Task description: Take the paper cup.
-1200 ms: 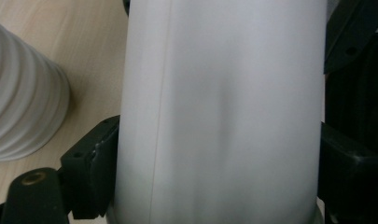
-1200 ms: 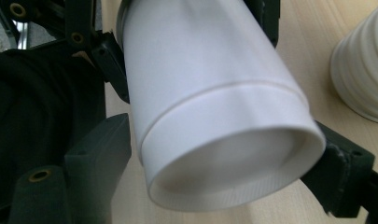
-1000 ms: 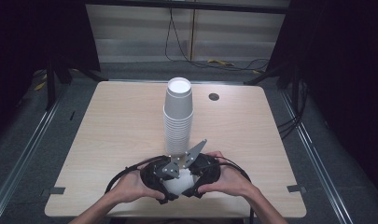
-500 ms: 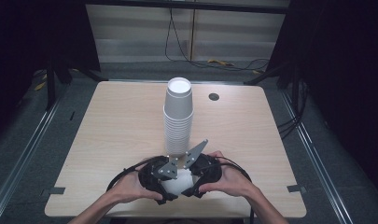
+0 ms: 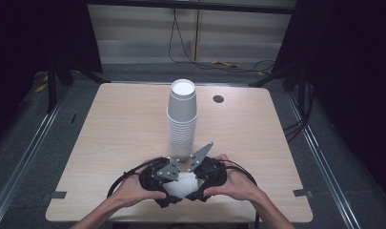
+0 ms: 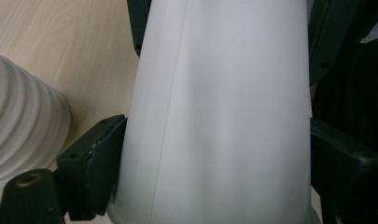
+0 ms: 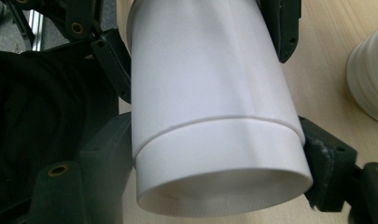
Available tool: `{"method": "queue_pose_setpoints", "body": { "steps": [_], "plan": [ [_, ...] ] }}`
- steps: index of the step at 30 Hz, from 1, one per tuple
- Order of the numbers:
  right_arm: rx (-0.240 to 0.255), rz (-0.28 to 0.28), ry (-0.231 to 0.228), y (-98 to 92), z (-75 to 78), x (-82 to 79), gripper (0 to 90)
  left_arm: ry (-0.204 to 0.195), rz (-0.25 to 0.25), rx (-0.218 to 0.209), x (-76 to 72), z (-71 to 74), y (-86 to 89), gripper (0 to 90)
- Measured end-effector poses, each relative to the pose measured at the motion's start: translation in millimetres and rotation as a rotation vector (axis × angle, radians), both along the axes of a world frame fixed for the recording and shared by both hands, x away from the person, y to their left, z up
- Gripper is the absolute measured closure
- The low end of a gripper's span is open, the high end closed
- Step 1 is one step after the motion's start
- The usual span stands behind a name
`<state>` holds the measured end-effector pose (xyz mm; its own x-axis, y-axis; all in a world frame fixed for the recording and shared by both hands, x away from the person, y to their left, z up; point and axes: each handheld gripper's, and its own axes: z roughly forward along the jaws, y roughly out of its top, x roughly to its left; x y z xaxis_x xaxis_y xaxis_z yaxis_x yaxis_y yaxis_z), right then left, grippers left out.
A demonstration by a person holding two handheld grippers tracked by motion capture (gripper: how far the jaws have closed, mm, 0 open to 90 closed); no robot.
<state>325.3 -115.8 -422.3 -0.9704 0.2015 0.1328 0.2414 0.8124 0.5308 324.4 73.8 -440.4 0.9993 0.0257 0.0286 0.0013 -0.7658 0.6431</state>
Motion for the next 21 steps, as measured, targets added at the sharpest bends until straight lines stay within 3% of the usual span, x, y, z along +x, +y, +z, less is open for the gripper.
{"method": "queue_pose_setpoints", "body": {
  "steps": [16,21],
  "plan": [
    [0.002,-0.007,0.006,-0.1,-1.4,1.1,23.1,-0.059,-0.013,-0.032,-3.1,3.2,4.5,13.1],
    [-0.007,-0.004,-0.004,-0.5,-1.8,0.8,23.1,-0.049,0.000,-0.080,-2.5,6.5,7.3,13.7]
  ]
}}
